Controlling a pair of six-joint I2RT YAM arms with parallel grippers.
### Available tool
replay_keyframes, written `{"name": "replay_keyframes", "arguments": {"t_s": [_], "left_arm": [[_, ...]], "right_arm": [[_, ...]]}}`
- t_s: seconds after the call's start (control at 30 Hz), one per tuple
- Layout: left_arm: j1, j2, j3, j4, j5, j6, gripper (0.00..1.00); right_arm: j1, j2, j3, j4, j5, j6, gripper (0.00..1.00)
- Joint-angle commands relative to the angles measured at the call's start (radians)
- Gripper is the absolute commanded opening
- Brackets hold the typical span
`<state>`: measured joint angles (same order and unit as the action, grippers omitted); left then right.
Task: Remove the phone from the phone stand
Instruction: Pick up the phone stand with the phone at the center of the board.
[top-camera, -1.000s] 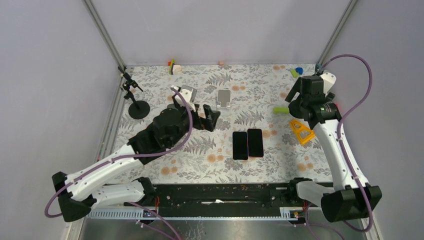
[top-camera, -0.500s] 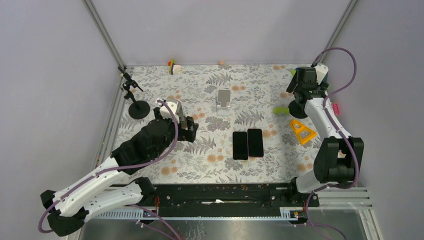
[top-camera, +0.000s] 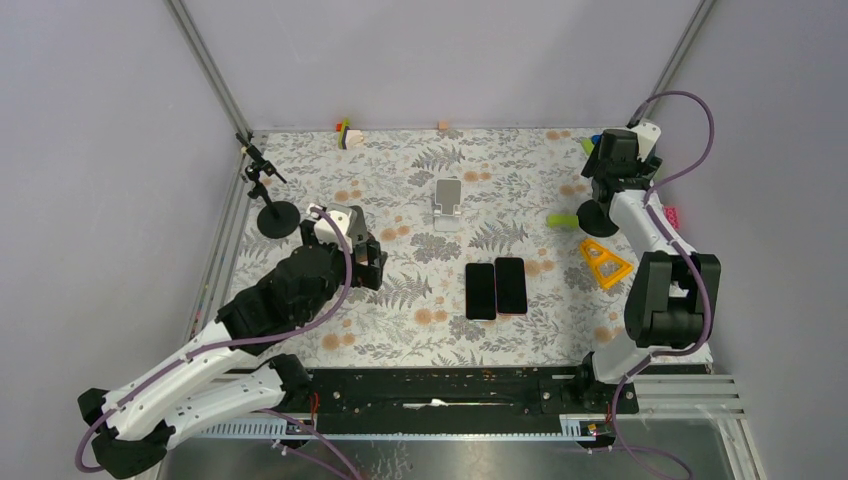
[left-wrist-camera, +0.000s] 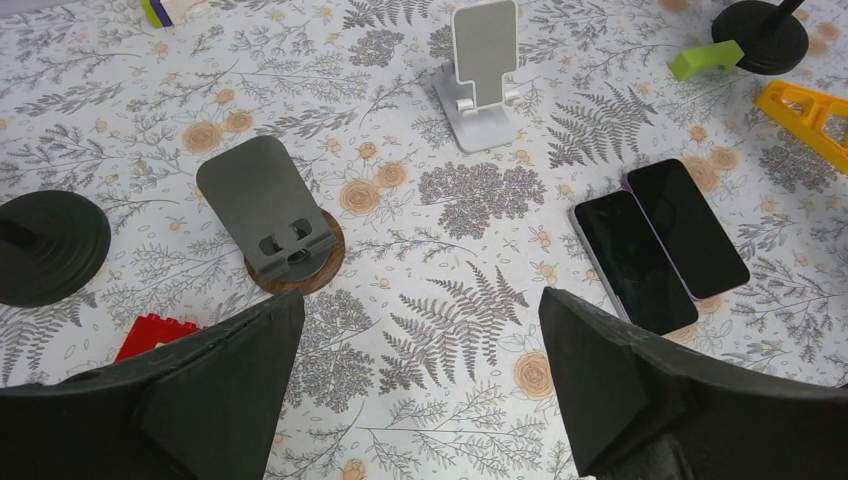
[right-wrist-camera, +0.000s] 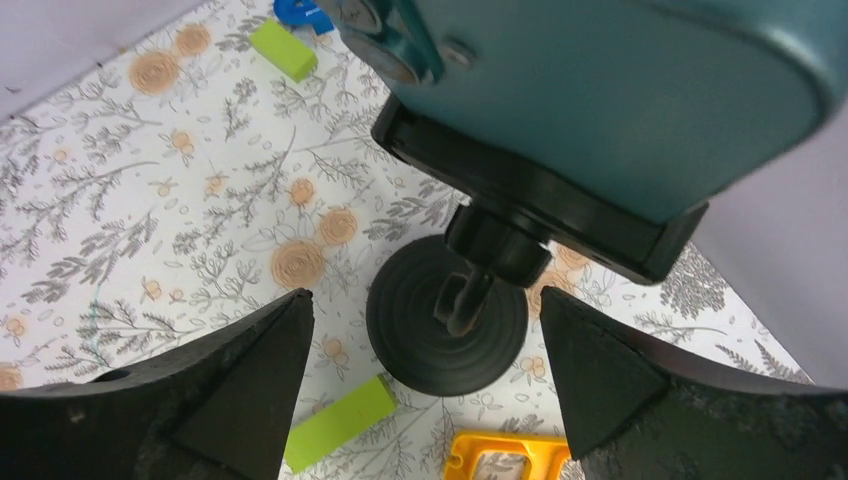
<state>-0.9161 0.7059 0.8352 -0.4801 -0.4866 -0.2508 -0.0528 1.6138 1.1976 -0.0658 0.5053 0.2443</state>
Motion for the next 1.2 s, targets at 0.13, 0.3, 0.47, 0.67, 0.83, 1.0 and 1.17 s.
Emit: {"name": "replay_keyframes", "arguments": {"t_s": [0.13, 0.3, 0.47, 0.67, 0.83, 1.0, 1.17], "left_arm": [[0.005, -0.051, -0.038, 0.015, -0.037, 0.03, 0.99], [0.004, -0.077, -0.063, 0.0, -0.054, 0.034, 0.99], [0.004, -0.083, -0.07, -0.023, -0.067, 0.042, 0.99], [0.004, -0.09, -0.094, -0.034, -0.076, 0.033, 0.99], [0.004, -0.097, -0.117, -0.029, -0.082, 0.019, 0.99], [0.006, -0.088, -0.117, -0.025, -0.081, 0.023, 0.99], [0.005, -0.088, -0.119, -0.027, -0.082, 0.024, 0.99]], "right_arm": [[-0.01, 0.072, 0.059, 0.119, -0.014, -0.035, 0.87], [-0.016, 0.113, 0.069, 0.121, 0.014, -0.041, 0.81], [-0.022, 0.143, 0.074, 0.13, 0.025, -0.038, 0.75], [-0.022, 0.162, 0.087, 0.138, 0.019, -0.04, 0.65], [-0.022, 0.157, 0.092, 0.134, 0.009, -0.038, 0.56], [-0.022, 0.148, 0.089, 0.128, 0.017, -0.038, 0.44], [-0.022, 0.14, 0.096, 0.114, 0.01, -0.039, 0.17]]}}
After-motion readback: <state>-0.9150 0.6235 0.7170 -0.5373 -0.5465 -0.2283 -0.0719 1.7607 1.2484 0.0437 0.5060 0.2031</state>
